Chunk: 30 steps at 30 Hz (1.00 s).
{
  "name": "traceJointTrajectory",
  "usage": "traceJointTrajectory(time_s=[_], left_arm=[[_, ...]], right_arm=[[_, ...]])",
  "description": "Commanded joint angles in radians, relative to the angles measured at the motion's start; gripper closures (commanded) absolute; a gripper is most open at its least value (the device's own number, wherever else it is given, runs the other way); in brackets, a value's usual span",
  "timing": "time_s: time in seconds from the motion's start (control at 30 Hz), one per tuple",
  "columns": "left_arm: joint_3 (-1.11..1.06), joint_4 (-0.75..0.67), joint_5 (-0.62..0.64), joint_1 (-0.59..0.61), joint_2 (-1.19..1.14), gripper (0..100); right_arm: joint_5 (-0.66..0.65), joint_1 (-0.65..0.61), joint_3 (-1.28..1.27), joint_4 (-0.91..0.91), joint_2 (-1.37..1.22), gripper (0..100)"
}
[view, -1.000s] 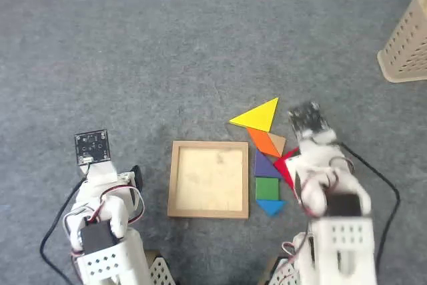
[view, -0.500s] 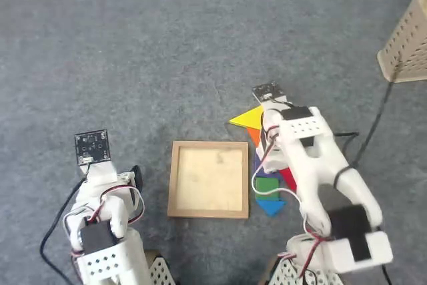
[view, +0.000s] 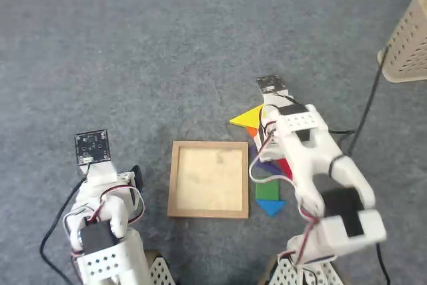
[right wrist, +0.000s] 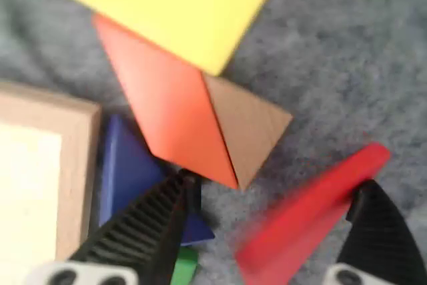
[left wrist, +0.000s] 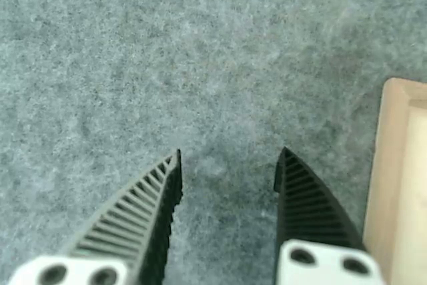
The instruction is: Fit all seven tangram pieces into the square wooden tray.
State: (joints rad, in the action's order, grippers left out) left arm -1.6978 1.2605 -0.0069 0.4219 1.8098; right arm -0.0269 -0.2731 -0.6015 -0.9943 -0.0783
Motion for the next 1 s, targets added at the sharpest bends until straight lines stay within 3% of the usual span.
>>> traceJointTrajectory(time_s=[0.0, 0.3, 0.53, 0.77, 0.97], left_arm=[[0.013, 0.005, -0.006, -0.003, 0.014, 78], [0.013, 0.005, -0.006, -0.003, 0.014, 78], [0.013, 0.005, -0.006, -0.003, 0.014, 78], [0.013, 0.005, -0.006, -0.003, 0.014, 78], [0.013, 0.005, -0.006, -0.003, 0.014, 78]], right_arm=[[0.057, 0.028, 0.014, 0.030, -0.013, 65.9], [0.052, 0.124, 0.012, -0.002, -0.015, 66.9], [0.052, 0.124, 0.009, -0.001, -0.016, 82.6], [0.008, 0.093, 0.029, -0.050, 0.107, 73.4], [-0.072, 0.042, -0.060, -0.099, 0.323, 72.5]])
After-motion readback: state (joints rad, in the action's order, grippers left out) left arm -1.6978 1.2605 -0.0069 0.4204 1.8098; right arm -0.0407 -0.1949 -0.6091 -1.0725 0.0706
